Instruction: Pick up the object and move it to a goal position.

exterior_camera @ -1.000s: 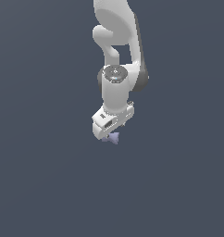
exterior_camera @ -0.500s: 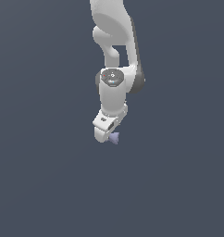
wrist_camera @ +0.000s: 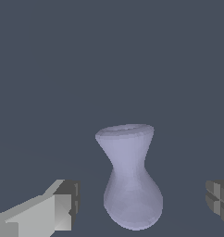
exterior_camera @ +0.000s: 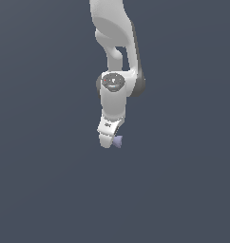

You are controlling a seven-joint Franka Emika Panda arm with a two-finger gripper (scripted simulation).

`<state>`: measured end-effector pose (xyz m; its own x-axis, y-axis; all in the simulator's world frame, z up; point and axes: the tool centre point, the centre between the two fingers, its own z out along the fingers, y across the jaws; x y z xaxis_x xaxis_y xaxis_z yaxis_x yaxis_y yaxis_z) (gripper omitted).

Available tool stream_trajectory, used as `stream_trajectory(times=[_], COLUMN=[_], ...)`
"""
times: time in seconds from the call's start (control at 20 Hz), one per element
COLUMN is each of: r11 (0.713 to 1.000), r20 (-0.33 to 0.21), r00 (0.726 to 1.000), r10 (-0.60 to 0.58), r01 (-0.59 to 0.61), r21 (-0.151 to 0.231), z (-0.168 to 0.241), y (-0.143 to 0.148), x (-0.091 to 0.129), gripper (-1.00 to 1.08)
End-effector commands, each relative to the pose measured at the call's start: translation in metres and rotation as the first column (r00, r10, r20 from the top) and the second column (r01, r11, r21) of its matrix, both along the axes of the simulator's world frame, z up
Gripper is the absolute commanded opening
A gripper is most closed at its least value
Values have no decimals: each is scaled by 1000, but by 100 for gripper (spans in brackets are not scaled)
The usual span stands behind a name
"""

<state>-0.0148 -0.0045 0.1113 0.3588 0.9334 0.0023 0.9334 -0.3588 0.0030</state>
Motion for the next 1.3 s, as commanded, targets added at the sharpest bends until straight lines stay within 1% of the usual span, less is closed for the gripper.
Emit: stream_trajectory(times=[0.0, 0.35, 0.75, 1.25], r11=[999, 993, 992, 992], r20=[-1, -3, -4, -4], r00=[999, 993, 992, 992], r10=[46, 118, 124, 129], r01=[-46, -118, -124, -129], r21=[-1, -1, -1, -1], z=[-2, -5, -9, -52], y=[-1, -3, -4, -3], x=[-1, -3, -3, -5], gripper=[100, 100, 100, 100])
